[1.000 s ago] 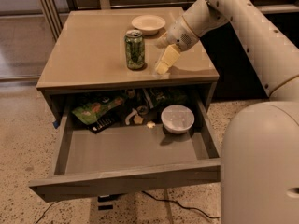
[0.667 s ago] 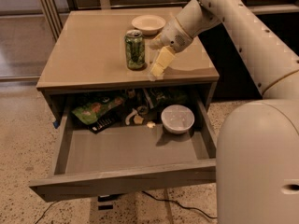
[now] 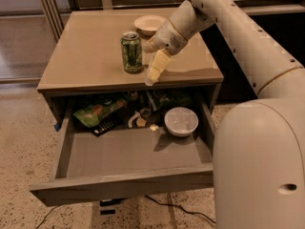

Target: Place green can into top drawer

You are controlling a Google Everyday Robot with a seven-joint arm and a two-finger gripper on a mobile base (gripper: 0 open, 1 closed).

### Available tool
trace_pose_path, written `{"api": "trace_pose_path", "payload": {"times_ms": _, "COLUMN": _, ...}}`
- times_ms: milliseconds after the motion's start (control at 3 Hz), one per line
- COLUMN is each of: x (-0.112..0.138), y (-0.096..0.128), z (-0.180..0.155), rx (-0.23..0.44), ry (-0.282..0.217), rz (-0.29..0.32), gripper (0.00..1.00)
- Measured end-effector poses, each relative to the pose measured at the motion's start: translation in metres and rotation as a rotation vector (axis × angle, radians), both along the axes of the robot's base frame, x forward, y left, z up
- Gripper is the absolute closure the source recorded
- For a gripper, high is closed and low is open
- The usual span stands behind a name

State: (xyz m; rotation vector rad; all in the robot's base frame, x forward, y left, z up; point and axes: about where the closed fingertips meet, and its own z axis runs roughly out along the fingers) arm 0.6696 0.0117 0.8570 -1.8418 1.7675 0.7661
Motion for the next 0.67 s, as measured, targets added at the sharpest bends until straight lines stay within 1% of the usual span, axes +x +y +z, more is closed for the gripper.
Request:
{"api": "trace_pose_path", "payload": {"times_ms": 333, "x": 0.0, "y": 0.0, "z": 0.0, "rx": 0.0, "ry": 0.0, "rz": 0.0, "gripper": 0.0}}
{"api": "trace_pose_path", "payload": {"times_ms": 667, "x": 0.0, "y": 0.0, "z": 0.0, "rx": 0.0, "ry": 0.0, "rz": 0.0, "gripper": 0.14}}
